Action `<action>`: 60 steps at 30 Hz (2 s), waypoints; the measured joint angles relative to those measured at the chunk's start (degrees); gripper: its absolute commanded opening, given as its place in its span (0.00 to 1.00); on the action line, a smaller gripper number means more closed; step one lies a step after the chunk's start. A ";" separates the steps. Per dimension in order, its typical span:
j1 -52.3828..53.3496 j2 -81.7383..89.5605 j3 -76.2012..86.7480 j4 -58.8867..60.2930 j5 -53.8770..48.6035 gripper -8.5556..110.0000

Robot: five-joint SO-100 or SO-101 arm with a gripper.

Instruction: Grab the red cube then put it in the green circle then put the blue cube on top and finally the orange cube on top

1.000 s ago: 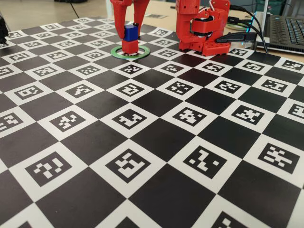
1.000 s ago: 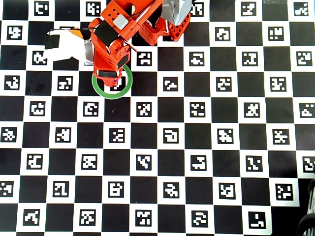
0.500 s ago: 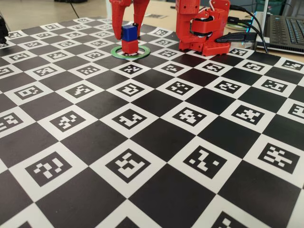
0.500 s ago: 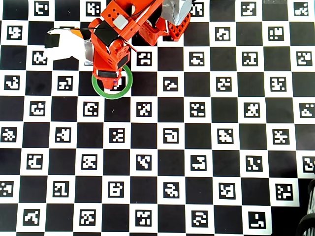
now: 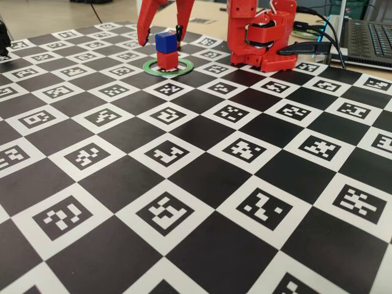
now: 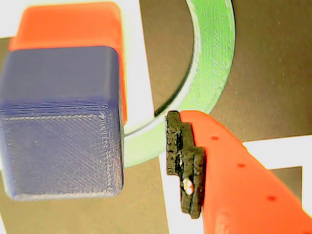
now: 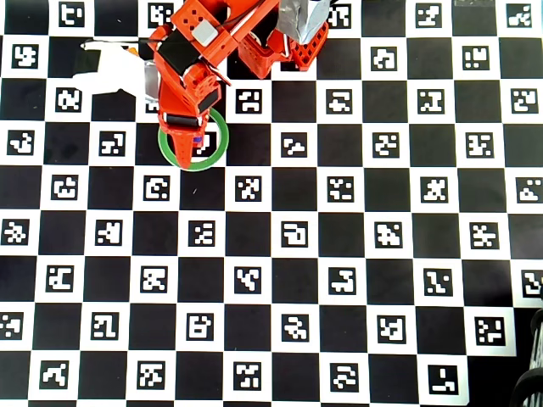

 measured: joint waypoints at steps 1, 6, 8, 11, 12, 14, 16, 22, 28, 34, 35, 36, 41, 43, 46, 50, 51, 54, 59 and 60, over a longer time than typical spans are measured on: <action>0.62 0.26 -0.70 0.62 -0.62 0.49; 4.39 1.32 -3.96 2.11 -3.08 0.50; 6.42 1.32 -5.54 2.11 -3.08 0.50; 9.93 1.32 -7.91 2.11 -2.02 0.50; 11.51 1.32 -8.70 2.11 -1.41 0.50; 14.24 1.32 -9.76 2.20 -0.70 0.50; 17.14 1.32 -10.81 3.16 0.26 0.49; 23.91 1.32 -11.69 6.15 6.59 0.49; 27.77 1.32 -10.63 6.24 13.71 0.49; 31.29 1.32 -6.50 2.72 16.61 0.49; 31.90 1.32 -5.54 1.85 16.61 0.49; 32.34 1.32 -4.57 0.97 16.61 0.49; 34.19 1.32 0.09 -4.75 15.12 0.49; 34.72 1.05 0.62 -6.59 14.50 0.49; 35.33 0.53 0.62 -8.09 13.80 0.49; 35.42 0.53 0.62 -8.70 13.01 0.49; 35.60 0.53 0.62 -8.70 12.83 0.49; 35.60 0.53 1.14 -8.70 12.30 0.49; 35.51 0.53 1.41 -8.53 8.26 0.49; 35.42 0.53 1.14 -7.47 6.94 0.49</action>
